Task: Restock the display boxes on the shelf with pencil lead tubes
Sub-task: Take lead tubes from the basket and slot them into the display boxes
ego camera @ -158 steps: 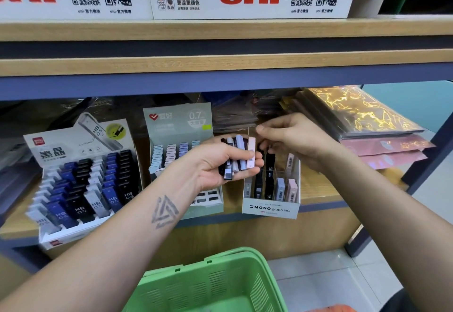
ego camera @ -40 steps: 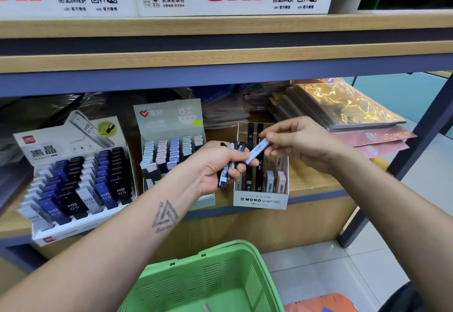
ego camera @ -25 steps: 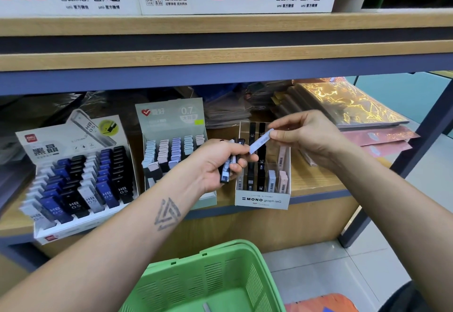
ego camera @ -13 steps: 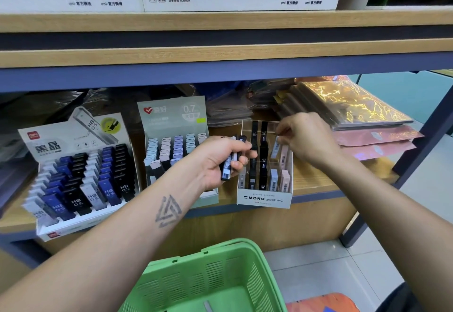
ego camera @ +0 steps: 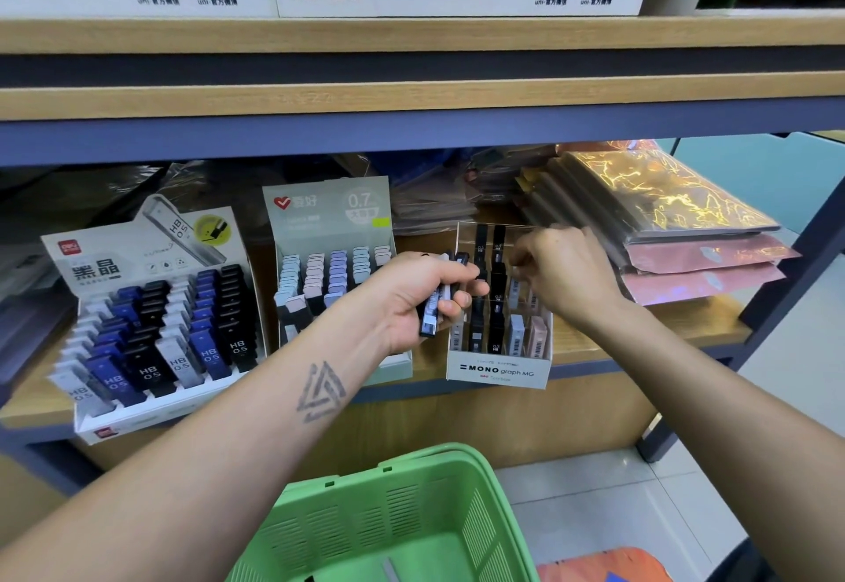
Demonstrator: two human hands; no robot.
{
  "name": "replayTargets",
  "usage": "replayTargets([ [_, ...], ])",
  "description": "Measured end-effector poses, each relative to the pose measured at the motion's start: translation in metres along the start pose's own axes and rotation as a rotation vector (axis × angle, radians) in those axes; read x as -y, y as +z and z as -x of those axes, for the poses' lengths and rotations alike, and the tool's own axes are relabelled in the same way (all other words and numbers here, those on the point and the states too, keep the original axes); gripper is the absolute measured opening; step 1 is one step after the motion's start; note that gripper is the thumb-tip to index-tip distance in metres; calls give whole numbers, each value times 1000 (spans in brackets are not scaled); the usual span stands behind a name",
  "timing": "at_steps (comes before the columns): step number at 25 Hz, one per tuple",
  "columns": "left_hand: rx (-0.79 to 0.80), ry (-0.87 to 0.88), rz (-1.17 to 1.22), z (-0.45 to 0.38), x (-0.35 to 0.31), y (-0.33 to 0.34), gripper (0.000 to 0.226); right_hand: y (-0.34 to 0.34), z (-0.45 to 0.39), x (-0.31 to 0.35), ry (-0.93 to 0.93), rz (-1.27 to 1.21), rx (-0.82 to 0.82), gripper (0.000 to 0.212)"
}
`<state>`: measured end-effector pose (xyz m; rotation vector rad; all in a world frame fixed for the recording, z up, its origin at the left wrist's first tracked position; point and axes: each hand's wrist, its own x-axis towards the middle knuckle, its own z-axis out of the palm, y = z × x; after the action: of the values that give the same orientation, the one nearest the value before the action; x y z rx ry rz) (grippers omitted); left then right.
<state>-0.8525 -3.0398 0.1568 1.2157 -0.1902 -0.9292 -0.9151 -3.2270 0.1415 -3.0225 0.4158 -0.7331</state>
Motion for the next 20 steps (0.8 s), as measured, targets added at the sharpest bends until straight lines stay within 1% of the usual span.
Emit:
replayTargets([
  [4,5,-9,-1,-1,1,-1,18,8,3,0,-57,88,-67,11],
  [6,7,-15,-1,-2,2,-2,17,8,4,-2,-54,114,-84,11],
  [9,9,-20,-6,-2,3,-3,17,6,4,-1,-60,119,-46,18],
  [12,9,-21,-4,-2,3,-4,17,4,5,1,-91,179,-18,25],
  [14,9,-23,-5,-2,3,-4,18,4,5,2,-103,206,-33,25],
  [17,10,-23,-6,-3,3,-3,18,4,5,2,-121,239,-55,18],
  [20,9,-24,2,-2,3,-4,19,4,3,1,-86,177,-40,19],
])
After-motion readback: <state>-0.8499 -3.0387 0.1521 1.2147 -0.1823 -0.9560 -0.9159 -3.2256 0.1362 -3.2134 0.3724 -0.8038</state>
